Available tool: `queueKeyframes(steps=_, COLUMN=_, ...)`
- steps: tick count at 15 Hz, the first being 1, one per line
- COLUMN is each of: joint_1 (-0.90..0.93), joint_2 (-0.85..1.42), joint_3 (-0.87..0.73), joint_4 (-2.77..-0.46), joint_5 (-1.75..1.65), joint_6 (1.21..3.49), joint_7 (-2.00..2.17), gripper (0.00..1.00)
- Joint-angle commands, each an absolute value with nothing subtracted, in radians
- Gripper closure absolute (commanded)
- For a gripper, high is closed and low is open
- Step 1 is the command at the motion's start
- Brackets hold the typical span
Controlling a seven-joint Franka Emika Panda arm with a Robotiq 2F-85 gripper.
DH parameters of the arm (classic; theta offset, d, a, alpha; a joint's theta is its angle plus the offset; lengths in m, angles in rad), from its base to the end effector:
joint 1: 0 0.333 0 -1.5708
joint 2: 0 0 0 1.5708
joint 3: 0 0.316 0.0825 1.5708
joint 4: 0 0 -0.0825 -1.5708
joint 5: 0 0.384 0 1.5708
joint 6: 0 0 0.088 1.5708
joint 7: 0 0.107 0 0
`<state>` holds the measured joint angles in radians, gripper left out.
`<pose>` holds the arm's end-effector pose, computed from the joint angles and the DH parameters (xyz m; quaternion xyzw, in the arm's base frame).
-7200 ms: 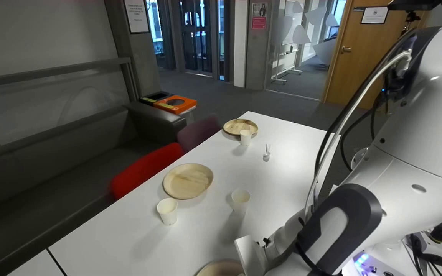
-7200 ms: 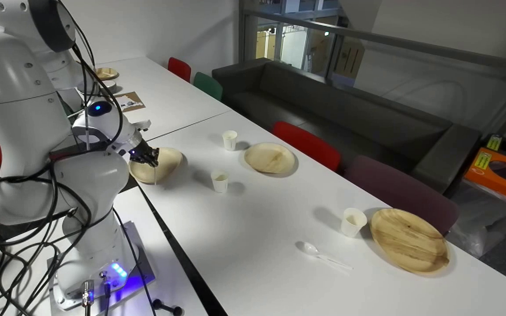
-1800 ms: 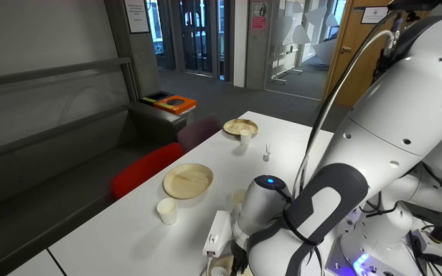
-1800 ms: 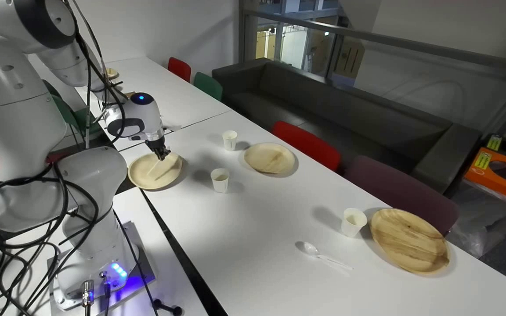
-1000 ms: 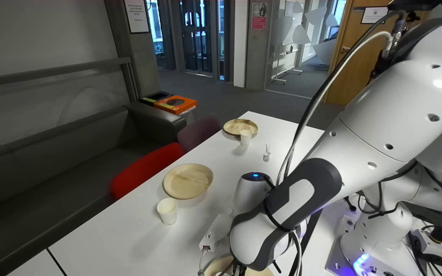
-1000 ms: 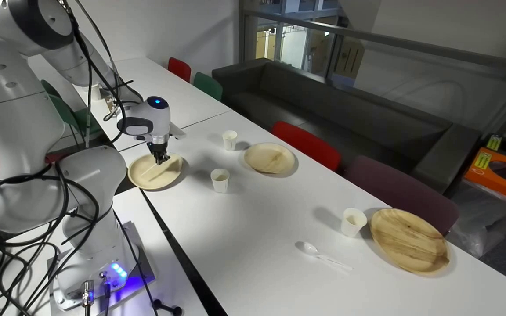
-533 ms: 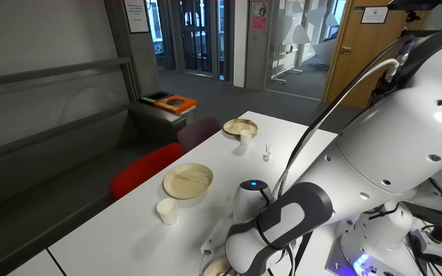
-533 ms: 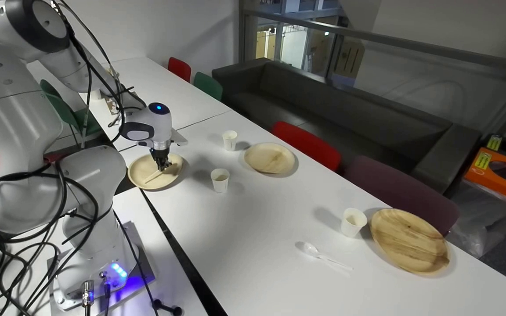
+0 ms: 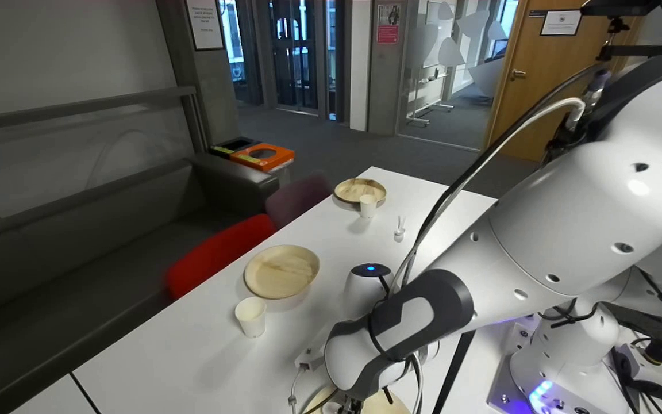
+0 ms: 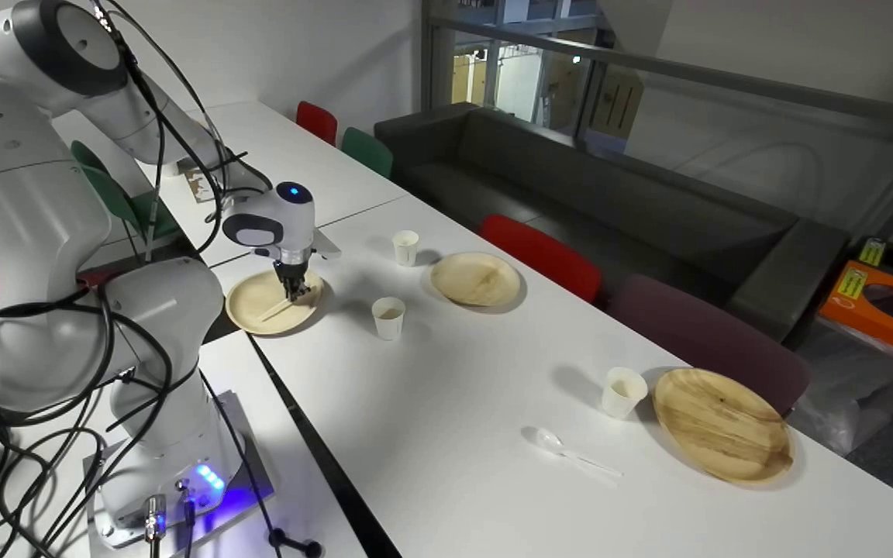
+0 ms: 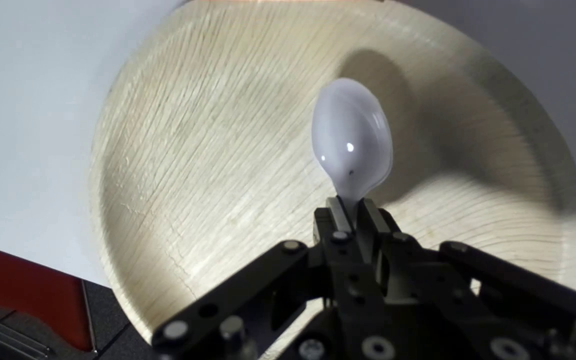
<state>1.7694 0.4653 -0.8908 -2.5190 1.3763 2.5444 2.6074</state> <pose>0.3115 0.2885 0.1564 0.1069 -0.9843 -0.1364 0.0330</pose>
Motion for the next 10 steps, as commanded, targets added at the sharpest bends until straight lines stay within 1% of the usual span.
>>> queueKeyframes(steps=1, joint_1=1.751, joint_2=0.453, joint_3=-0.903, joint_4=-2.492, joint_5=1.420, joint_6=2.506, joint_7=2.607, gripper=0.97)
queueKeyframes(steps=10, joint_1=1.733, joint_2=0.477, joint_3=-0.876, joint_4=-2.469, joint_5=1.532, joint_6=2.504, joint_7=2.607, gripper=0.97)
